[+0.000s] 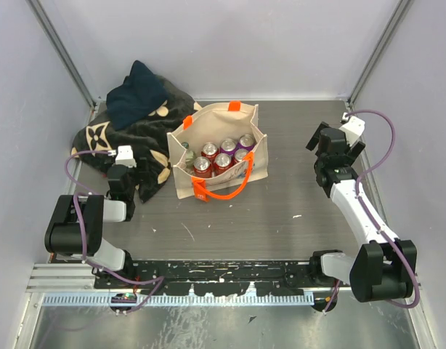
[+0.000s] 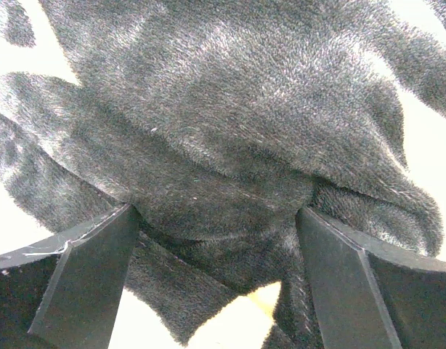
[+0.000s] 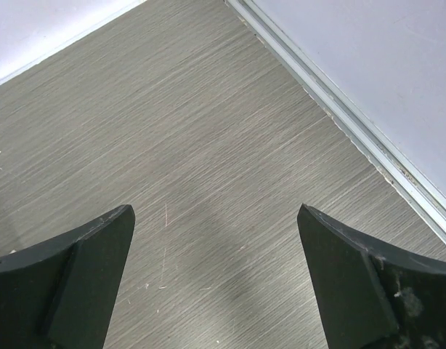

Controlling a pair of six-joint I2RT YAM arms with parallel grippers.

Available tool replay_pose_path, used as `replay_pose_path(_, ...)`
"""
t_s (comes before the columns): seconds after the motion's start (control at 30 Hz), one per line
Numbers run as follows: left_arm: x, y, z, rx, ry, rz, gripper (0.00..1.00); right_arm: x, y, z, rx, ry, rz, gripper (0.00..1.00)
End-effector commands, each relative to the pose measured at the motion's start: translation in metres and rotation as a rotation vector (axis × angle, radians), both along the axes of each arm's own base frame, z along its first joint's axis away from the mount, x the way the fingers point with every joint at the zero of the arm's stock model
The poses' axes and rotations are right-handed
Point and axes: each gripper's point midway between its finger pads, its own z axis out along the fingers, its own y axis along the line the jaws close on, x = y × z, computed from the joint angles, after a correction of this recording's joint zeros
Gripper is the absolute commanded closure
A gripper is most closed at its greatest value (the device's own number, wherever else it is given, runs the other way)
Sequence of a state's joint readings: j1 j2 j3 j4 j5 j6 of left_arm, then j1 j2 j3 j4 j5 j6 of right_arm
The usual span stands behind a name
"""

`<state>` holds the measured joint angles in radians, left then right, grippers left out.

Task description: Take the beverage out of the canvas bag

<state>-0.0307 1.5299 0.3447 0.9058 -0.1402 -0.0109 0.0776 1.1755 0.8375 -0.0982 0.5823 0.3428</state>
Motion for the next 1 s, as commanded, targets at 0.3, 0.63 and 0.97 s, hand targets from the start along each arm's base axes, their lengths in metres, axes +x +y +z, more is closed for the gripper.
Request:
replay_pose_path(0.3, 0.008, -0.021, 0.004, -0.031, -0.010, -0.091, 0.02, -0.002, -0.003, 0.022, -0.004, -0.072, -0.027, 0.00)
replay_pose_path(0.63, 0.008, -0.020, 0.003, -0.031, -0.008, -0.090, 0.02, 0.001, 0.022, 0.031, 0.000, -0.121, 0.157, 0.00)
replay_pose_path(0.97, 0.008, -0.020, 0.004, -0.031, -0.010, -0.090, 0.02, 0.007, 0.012, 0.070, -0.049, -0.064, 0.117, 0.00)
